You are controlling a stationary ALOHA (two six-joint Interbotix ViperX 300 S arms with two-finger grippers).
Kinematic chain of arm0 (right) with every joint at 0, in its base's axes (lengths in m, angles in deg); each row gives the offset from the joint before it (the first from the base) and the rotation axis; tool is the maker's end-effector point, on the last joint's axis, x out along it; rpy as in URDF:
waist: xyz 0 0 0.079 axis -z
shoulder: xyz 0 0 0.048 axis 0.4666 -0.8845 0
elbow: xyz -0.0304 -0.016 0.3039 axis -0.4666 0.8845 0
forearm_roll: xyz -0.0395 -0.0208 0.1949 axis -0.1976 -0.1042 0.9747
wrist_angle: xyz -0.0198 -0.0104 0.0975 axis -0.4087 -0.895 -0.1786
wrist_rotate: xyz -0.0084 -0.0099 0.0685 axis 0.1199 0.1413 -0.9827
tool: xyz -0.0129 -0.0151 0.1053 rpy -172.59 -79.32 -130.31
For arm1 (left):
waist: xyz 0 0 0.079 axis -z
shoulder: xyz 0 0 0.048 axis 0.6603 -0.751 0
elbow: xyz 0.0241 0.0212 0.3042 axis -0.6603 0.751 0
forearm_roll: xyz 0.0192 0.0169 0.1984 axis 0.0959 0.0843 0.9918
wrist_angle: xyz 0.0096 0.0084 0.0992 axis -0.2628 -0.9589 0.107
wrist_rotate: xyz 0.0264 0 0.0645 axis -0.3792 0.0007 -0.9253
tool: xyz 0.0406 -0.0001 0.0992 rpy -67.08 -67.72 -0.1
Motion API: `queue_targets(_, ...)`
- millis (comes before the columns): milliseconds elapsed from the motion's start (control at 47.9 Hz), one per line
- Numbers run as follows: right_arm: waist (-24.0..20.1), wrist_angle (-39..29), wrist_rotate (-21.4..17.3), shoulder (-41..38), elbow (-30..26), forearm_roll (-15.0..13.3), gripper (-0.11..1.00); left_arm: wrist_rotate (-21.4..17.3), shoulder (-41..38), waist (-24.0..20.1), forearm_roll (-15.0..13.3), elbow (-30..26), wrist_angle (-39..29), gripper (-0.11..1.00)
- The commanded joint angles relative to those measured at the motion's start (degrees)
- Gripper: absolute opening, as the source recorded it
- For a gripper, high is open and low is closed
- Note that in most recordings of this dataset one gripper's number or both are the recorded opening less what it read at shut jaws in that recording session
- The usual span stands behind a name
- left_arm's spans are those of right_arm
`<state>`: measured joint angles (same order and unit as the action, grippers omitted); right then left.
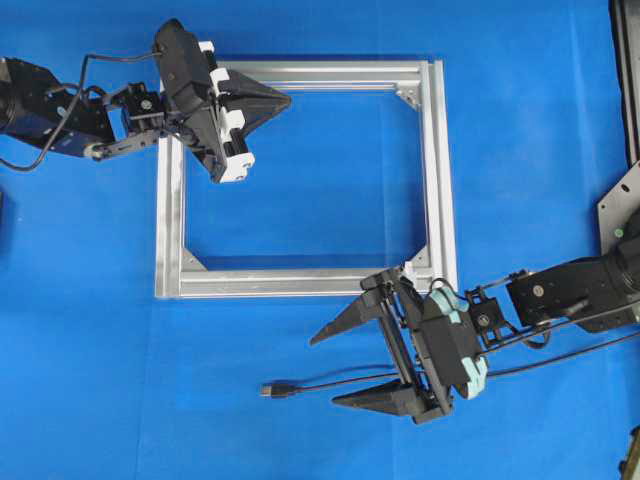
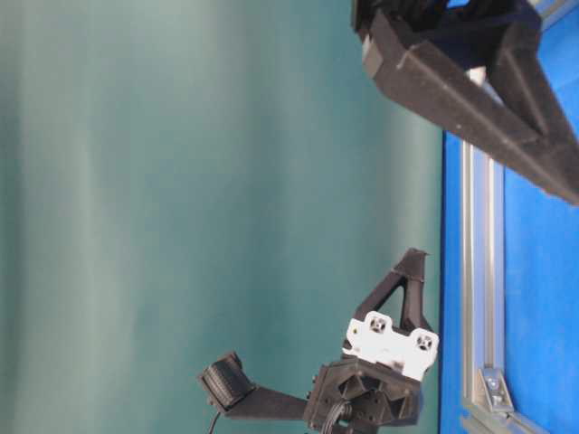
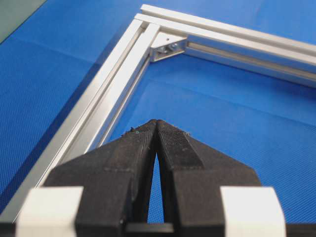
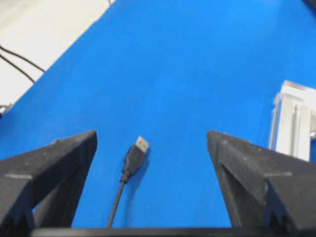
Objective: Insert the wire through the string loop located on the right side.
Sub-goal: 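Lower the open right gripper over the black USB cable's plug end, then close the right gripper on the cable just behind the USB plug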
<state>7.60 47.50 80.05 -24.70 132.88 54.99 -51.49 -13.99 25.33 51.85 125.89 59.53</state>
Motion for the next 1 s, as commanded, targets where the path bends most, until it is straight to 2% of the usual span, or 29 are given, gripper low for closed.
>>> queue_targets(0, -0.7, 0.26, -0.09, 0.62, -0.97, 1.49, 0.83, 0.0, 1.76, 0.18, 0.18, -0.62, 0.18, 0.0)
queue_targets(209, -2.11, 0.79, 0.0, -3.69, -1.76, 7.21, 0.83, 0.0, 1.76, 0.18, 0.09, -0.62, 0.18, 0.0)
queue_targets(438, -4.39, 1.32, 0.0, -10.99, -5.01, 13.71, 0.83, 0.0, 1.76, 0.26, 0.18, -0.53, 0.09, 0.0)
queue_targets(542, -4.48, 2.02, 0.0, -12.74, -5.19, 15.73, 0.83, 0.0, 1.76, 0.26, 0.18, -0.44, 0.09, 0.0)
queue_targets(855, -4.57, 1.41, 0.0, -13.18, -5.27, 16.44, 0.81, 0.0, 1.85, 0.26, 0.09, -0.35, 0.0, 0.0)
queue_targets(980, -4.66, 0.88, 0.09, -13.36, -5.45, 16.44, 0.76, 0.0, 1.85, 0.26, 0.18, -0.35, 0.0, 0.0)
